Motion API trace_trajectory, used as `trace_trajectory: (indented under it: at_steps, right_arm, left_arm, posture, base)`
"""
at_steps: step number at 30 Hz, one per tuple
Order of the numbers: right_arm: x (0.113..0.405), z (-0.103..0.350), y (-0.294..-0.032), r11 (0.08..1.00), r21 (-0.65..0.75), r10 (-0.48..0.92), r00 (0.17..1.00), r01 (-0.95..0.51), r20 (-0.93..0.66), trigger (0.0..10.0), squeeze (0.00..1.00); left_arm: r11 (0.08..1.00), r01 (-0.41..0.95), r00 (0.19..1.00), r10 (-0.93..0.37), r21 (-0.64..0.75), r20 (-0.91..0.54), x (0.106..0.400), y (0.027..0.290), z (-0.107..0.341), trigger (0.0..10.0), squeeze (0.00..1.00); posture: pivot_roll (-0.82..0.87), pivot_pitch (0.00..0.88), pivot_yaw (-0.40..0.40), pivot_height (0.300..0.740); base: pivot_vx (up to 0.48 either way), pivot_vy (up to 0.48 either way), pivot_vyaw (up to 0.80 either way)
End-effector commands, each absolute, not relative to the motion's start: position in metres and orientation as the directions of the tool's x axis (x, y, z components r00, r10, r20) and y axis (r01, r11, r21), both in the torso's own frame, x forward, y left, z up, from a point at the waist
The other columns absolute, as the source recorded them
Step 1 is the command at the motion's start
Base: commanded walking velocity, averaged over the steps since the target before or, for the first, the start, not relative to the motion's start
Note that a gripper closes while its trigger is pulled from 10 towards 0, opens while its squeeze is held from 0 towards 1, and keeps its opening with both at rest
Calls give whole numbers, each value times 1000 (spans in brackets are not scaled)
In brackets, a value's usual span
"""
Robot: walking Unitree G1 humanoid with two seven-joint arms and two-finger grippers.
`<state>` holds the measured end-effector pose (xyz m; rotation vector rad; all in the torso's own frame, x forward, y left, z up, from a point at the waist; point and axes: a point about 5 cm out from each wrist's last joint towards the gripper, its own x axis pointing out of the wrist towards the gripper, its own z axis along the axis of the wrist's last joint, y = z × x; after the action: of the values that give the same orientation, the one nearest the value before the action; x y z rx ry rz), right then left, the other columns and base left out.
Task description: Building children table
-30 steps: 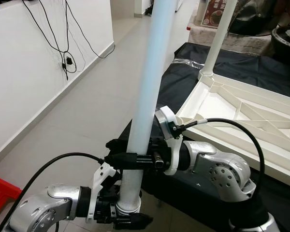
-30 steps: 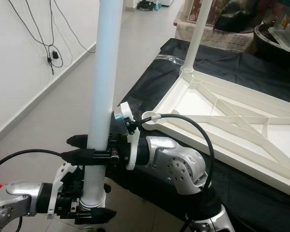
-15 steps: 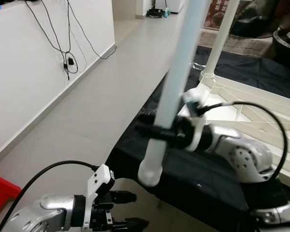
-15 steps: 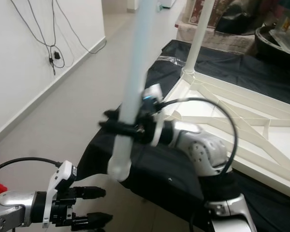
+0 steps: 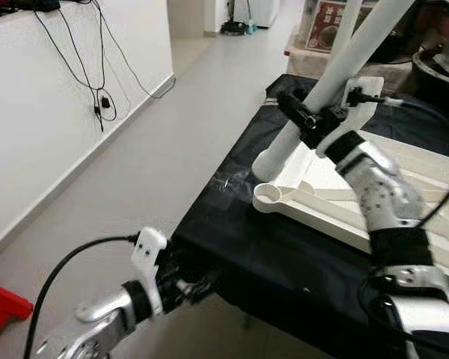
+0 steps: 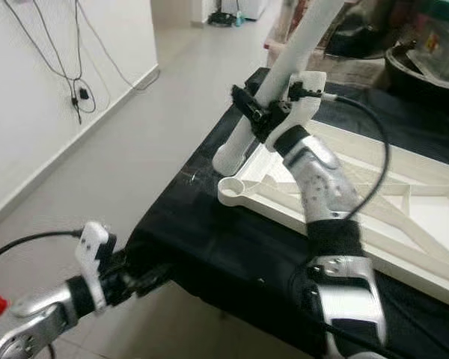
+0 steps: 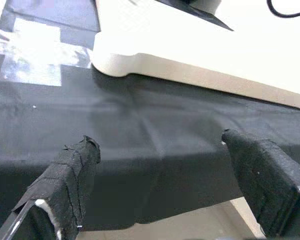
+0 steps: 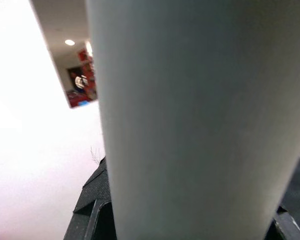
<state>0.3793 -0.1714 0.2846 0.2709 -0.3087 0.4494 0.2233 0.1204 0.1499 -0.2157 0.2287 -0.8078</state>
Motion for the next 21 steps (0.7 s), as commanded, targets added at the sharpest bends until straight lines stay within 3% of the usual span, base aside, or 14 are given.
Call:
trace_trajectory:
  at_steps: [1, 2, 4, 5, 7, 9, 11, 16, 21]
  right_arm:
    - [389, 290, -174, 947, 165, 195, 904, -274, 381, 0, 0]
    - [389, 290, -174, 947, 165, 195, 904, -274, 381, 0, 0]
    - [396, 288, -176, 995, 86, 20, 921, -57, 388, 0, 0]
    - [396, 288, -176, 995, 86, 20, 921, -57, 388, 0, 0]
    - [400, 296, -179, 996, 41, -91, 900, 82, 427, 0, 0]
    - [400, 296, -179, 996, 41, -91, 900, 82, 427, 0, 0]
    - [401, 312, -187, 972, -26, -190, 847, 234, 496, 0, 0]
    - [400, 320, -193, 932, -98, -240, 799, 348, 551, 0, 0]
    - [403, 301, -190, 904, -212, -202, 809, 371, 551, 0, 0]
  left_arm:
    - [700, 665, 706, -703, -259, -88, 224, 111, 155, 10000, 0]
    - [700, 665, 706, -703, -259, -88, 224, 111, 155, 10000, 0]
    - [712, 658, 723, -688, -244, -57, 218, 101, 164, 10000, 0]
    - [712, 658, 723, -688, -244, -57, 218, 101, 164, 10000, 0]
    - [731, 641, 744, -667, -233, -46, 213, 99, 172, 10000, 0]
    - [731, 641, 744, -667, -233, -46, 213, 99, 172, 10000, 0]
    - [746, 624, 759, -650, -234, -46, 209, 100, 175, 10000, 0]
    - [761, 604, 774, -631, -236, -52, 206, 101, 177, 10000, 0]
    - [777, 583, 786, -613, -239, -74, 202, 101, 174, 10000, 0]
  posture:
    - [100, 145, -49, 740]
    - [100, 145, -49, 740]
    - [121, 198, -56, 740]
    - [121, 198, -56, 740]
    - [141, 243, -56, 740]
    - [141, 243, -56, 740]
    - [139, 270, -55, 740]
    - [136, 290, -56, 740]
    - [137, 322, -59, 740]
  base:
    - [0, 0, 0]
    - [0, 0, 0]
    - [0, 0, 0]
    - [0, 0, 0]
    - [0, 0, 0]
    - [0, 0, 0]
    - [0, 0, 0]
    - [0, 0, 0]
    - [0, 0, 0]
